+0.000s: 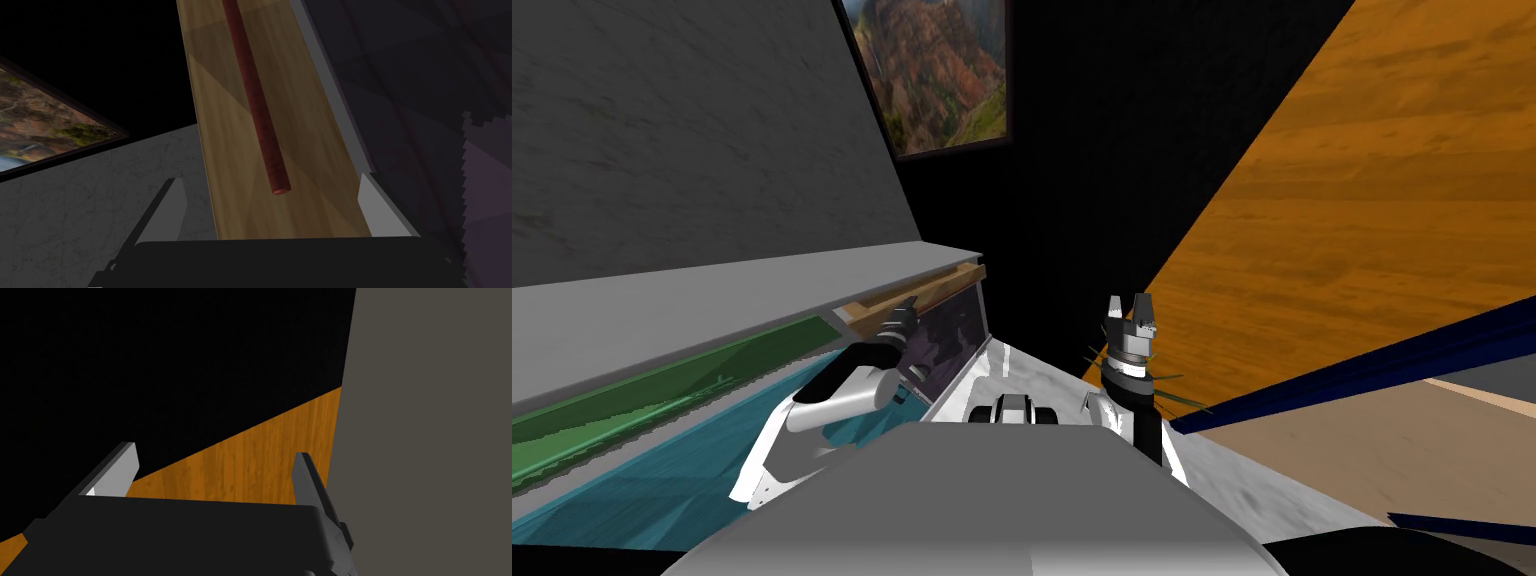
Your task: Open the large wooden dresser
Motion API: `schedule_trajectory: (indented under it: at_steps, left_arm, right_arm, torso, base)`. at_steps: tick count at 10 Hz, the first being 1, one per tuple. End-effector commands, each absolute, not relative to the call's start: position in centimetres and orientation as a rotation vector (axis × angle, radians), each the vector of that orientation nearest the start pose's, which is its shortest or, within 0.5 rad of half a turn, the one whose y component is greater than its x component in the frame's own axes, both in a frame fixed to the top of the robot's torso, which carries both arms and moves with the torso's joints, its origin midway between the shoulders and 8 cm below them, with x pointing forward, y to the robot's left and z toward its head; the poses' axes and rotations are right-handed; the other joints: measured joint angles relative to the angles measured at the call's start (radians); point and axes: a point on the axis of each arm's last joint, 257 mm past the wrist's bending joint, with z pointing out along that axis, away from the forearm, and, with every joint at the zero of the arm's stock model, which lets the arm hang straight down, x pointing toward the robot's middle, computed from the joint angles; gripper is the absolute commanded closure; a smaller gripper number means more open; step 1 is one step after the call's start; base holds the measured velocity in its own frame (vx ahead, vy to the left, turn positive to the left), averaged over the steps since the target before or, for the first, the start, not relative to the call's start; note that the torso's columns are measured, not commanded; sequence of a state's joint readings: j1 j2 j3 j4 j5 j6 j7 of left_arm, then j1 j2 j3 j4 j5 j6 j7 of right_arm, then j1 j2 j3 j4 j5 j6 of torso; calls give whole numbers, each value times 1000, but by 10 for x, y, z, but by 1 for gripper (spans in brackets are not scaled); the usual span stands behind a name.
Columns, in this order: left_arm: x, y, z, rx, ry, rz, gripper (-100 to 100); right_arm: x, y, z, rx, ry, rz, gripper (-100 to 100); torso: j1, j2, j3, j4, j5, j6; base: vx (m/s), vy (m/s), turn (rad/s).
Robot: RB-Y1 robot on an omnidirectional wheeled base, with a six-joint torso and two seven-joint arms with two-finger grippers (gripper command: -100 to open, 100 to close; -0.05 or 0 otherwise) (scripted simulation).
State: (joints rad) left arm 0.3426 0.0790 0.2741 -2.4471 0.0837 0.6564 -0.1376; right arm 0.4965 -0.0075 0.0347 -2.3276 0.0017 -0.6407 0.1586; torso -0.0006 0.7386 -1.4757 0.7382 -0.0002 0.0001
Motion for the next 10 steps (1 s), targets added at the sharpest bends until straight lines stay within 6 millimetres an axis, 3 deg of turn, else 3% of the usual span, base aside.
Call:
schedule_trajectory:
  at_steps: [1,6,8,9,10]
  left_arm:
    - [416,400,-86,-1254,1149,-750,-100]
    - [432,412,-69,-1259,1123,-741,-100]
    - [440,430,-64,-1292,1109,-708,-100]
    - [444,427,-55,-1277,1097,-727,-100]
    - [447,436,-52,-1296,1089,-711,-100]
  right_arm:
    - [309,-260,70,453,512,1226,0]
    - [309,-260,70,453,512,1226,0]
    - [309,-260,70,453,512,1226,0]
    - [309,-260,70,453,512,1226,0]
    - [309,-260,70,453,512,1226,0]
  torso:
    - [0,-2,-1,0,0,0]
    - [1,0,0,0,0,0]
    - [0,-1,-1,0,0,0]
    - [0,1,1,0,0,0]
    - [0,1,1,0,0,0]
  base:
    - [-65,-10,-66]
    - [-56,-12,-61]
    - [-73,-21,-106]
    - [-87,-18,-37]
    - [-75,-14,-79]
